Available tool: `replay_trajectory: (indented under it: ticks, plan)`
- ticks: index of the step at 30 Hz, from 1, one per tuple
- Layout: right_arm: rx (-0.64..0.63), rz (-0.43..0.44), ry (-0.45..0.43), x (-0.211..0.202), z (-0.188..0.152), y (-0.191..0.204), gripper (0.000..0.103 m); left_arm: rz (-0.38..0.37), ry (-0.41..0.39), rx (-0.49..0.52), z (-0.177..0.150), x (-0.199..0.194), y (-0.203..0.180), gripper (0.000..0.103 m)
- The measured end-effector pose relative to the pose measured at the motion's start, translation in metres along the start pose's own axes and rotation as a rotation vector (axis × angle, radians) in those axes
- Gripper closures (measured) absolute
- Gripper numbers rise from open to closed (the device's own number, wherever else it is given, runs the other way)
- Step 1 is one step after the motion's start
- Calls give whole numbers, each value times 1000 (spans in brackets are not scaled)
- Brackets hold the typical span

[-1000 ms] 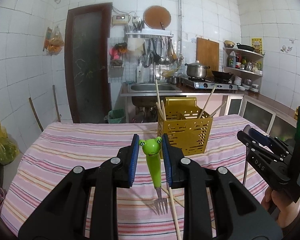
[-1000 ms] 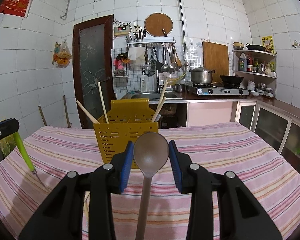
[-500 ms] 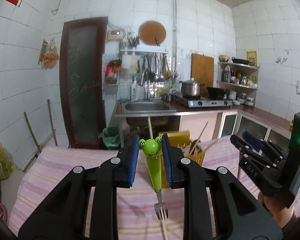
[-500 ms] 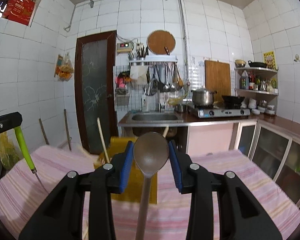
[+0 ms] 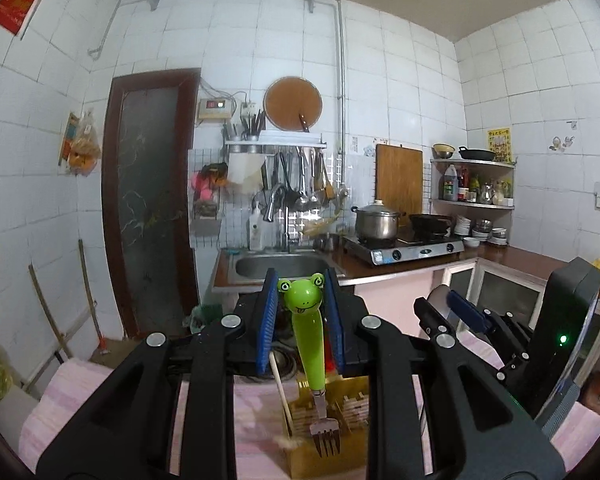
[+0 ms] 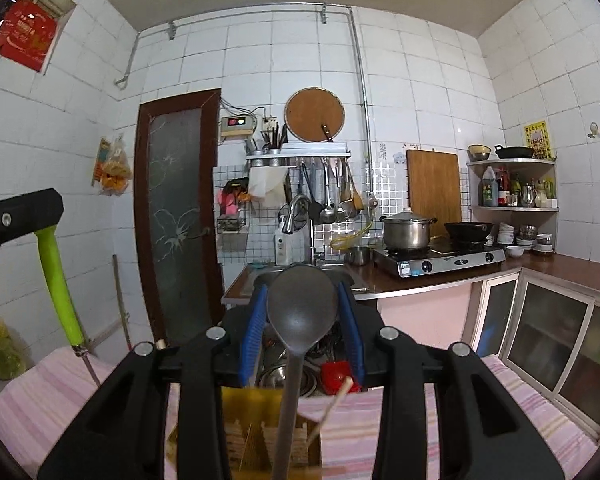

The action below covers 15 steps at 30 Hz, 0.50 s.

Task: Organize utensils
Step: 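Lift the fork and wooden spoon and carry both above the yellow caddy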

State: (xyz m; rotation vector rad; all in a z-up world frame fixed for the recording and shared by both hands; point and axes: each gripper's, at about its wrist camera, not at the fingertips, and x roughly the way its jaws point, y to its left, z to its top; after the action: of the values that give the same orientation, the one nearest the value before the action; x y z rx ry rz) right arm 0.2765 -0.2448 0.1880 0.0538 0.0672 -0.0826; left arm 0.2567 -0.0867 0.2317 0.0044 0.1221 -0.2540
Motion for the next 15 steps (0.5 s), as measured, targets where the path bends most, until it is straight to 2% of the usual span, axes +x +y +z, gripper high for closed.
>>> replay_trajectory:
  ticks: [2, 9, 15]
  plan:
    - [1, -12, -8, 13, -6, 2, 67, 2, 2, 3, -4, 18, 0, 81]
    - [13, -68, -39, 47, -38, 3, 67, -8, 96, -18, -47, 77, 10, 81]
    - [-28, -60, -6, 63, -61, 12, 67, -4, 152, -35, -78, 97, 17, 81]
